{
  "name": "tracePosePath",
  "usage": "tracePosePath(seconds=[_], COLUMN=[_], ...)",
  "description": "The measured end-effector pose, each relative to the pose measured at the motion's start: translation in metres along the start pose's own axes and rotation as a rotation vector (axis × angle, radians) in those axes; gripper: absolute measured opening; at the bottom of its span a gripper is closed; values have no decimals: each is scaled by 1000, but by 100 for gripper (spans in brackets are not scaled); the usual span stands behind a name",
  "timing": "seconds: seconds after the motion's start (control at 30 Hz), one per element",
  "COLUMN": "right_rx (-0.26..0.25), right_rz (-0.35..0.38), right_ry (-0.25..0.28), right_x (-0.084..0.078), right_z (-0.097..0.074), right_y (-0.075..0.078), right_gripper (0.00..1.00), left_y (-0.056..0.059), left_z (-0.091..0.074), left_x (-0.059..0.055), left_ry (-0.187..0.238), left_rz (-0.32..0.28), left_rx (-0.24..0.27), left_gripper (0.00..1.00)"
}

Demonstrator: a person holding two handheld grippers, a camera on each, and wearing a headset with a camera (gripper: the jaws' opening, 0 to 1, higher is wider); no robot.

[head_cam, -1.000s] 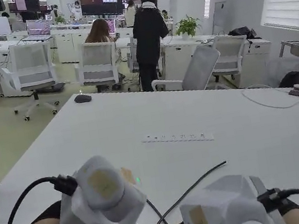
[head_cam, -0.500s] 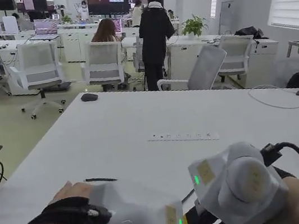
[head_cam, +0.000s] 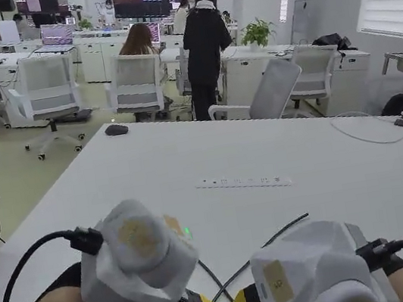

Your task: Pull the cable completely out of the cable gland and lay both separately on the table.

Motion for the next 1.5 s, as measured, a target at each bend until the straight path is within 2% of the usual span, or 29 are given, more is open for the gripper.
tracePosePath(seconds=[0.03, 0.07, 0.1, 0.2, 0.23, 0.3, 0.33, 0.37, 0.43, 0.47, 0.5, 0.57, 0.6, 0.67, 0.8, 0.93, 1.07, 1.2, 1.27, 1.3, 1.5], right_rx=[0, 4, 9, 17, -8, -52, -50, -64, -72, -69, -71, -85, -112, -122, -149, -151, -168, -174, -174, -175, -171], right_rz=[-4, -4, 2, 26, 64, 98, 133, 165, 189, 192, 192, 201, 211, 231, 243, 284, 323, 357, 395, 437, 414], right_ry=[-1, 0, 2, -9, -26, -12, -7, -3, -3, -4, -6, -6, -3, -5, -49, -68, -120, -149, -171, -204, -288], right_x=[0, 0, -1, -1, -3, -6, -8, -10, -12, -14, -14, -15, -16, -18, -29, -42, -61, -76, -84, -90, -111], right_z=[0, 0, 1, 1, 1, 0, -2, -4, -6, -7, -7, -8, -8, -8, -10, -16, -24, -28, -29, -30, -33], right_y=[0, 0, -1, -1, 1, 3, 2, 3, 3, 3, 2, 0, 0, -1, -6, -8, -7, -5, -4, -5, -7], right_gripper=[11, 11, 11, 12, 13, 18, 19, 18, 18, 18, 15, 9, 4, 4, 3, 3, 3, 3, 3, 3, 3], left_y=[-1, -2, -2, 1, 2, 6, 8, 11, 15, 17, 18, 20, 20, 20, 17, 14, 11, 10, 10, 10, 8], left_z=[0, 1, 0, 2, 2, 1, 0, -1, -2, -2, -2, 0, 1, 3, 1, -5, -10, -15, -15, -15, -17], left_x=[-1, -3, -4, -4, -2, -1, 1, 2, 3, 5, 5, 6, 6, 6, 0, -3, -6, -5, -4, -4, -8], left_ry=[9, 30, 33, 18, 17, 10, -6, -26, -74, -104, -120, -142, -152, -165, -230, -213, -223, -196, -187, -182, -191], left_rz=[-13, -62, -83, -5, 32, 87, 160, 204, 272, 339, 367, 385, 393, 408, 426, 401, 389, 371, 368, 362, 345], left_rx=[-8, -36, -48, -16, 17, 44, 74, 105, 139, 171, 186, 203, 203, 213, 236, 245, 271, 278, 278, 280, 294], left_gripper=[16, 16, 16, 16, 16, 17, 17, 17, 17, 17, 17, 17, 17, 17, 17, 16, 16, 16, 16, 16, 16])
Point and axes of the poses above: the centre of the closed fingertips' face, and the gripper's own axes: z roughly forward along the fingers, y roughly to its right, x roughly out of its top, the point moved 9 cm from there along -z, roughly backward along the fingers, and after that the axes turned 15 degrees about -x, right-handed, at the moved point
